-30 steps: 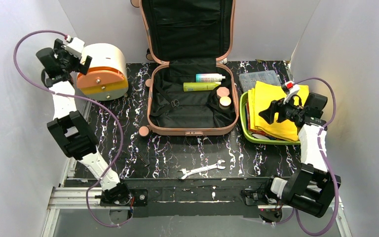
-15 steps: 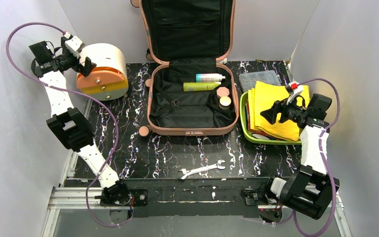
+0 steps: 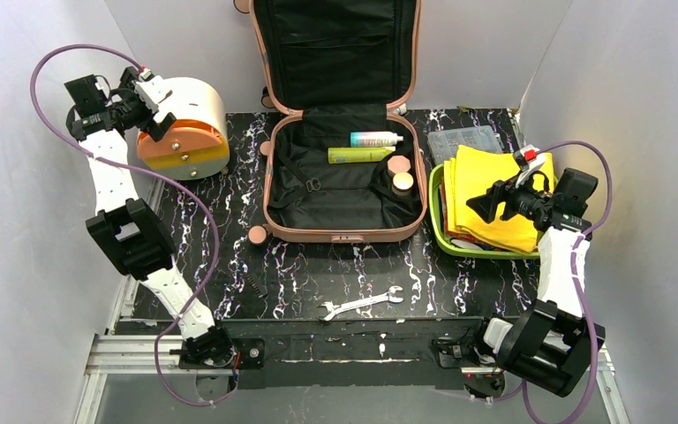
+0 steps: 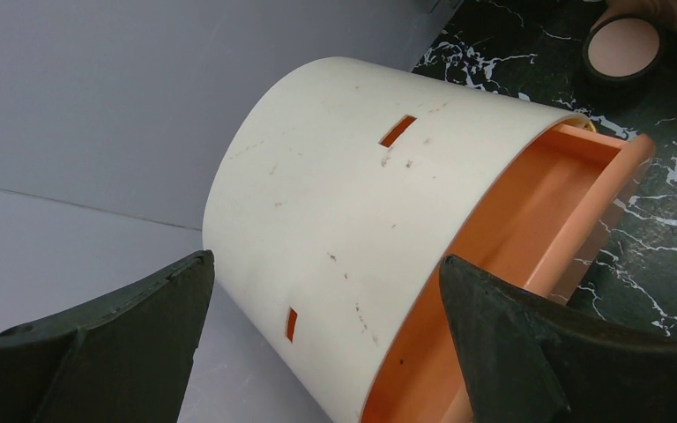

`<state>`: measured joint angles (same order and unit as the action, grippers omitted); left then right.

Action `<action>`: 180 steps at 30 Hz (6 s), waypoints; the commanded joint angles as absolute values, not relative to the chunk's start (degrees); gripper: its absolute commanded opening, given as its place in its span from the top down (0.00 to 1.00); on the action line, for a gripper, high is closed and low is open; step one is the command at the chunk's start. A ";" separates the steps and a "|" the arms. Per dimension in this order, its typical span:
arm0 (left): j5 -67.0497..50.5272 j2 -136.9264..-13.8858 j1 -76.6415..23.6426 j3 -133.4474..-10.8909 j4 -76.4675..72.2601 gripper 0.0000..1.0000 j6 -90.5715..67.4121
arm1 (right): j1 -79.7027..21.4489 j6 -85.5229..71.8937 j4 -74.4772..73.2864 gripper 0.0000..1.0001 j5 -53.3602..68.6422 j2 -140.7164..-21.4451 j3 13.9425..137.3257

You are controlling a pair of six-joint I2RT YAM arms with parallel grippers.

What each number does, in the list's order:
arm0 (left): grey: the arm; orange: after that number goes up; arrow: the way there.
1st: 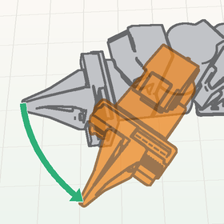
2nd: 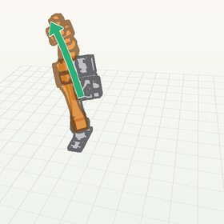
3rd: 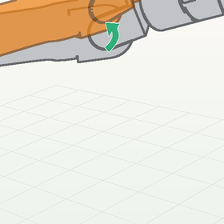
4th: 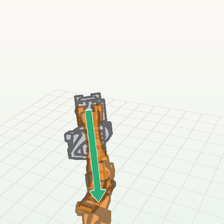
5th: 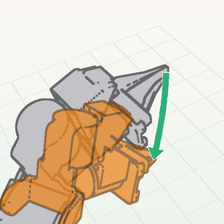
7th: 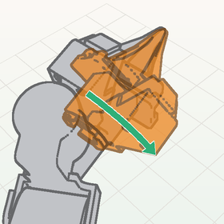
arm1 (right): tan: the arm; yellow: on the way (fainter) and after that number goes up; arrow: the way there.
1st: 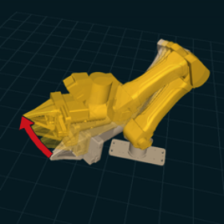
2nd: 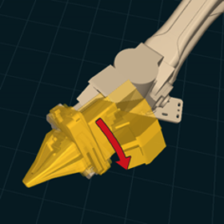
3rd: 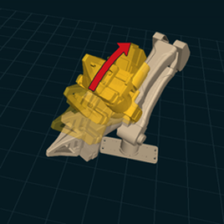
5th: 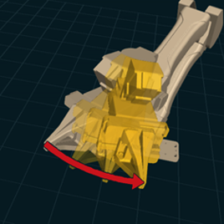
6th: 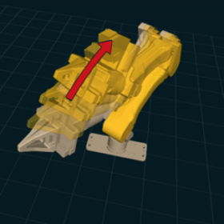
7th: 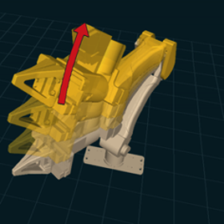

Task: Open, take out, and arrange the luggage
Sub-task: Open the drawer of the storage box.

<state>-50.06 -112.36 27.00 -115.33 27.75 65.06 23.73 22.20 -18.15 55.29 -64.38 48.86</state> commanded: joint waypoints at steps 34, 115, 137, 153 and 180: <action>-37.58 -113.67 22.68 -117.21 36.47 0.02 88.67 | 25.47 20.45 -17.49 0.20 56.60 -63.76 48.89; -25.72 -93.70 18.72 -86.02 6.62 0.74 63.74 | 27.84 15.69 -15.29 0.15 58.62 -62.86 48.87; -28.39 -107.26 18.65 -102.51 19.85 0.50 72.36 | 28.21 15.65 -14.94 0.14 58.63 -63.44 48.60; -30.42 -108.46 19.15 -100.09 12.93 0.34 79.41 | 28.21 15.38 -14.81 0.15 58.01 -64.20 48.69; -32.88 -119.84 17.96 -126.18 39.18 0.29 64.82 | 28.56 14.42 -14.33 0.15 58.18 -64.32 48.67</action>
<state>-34.59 -119.26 19.05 -125.21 39.22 72.93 28.10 15.11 -16.38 57.19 -64.14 48.86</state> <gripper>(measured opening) 0.698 0.853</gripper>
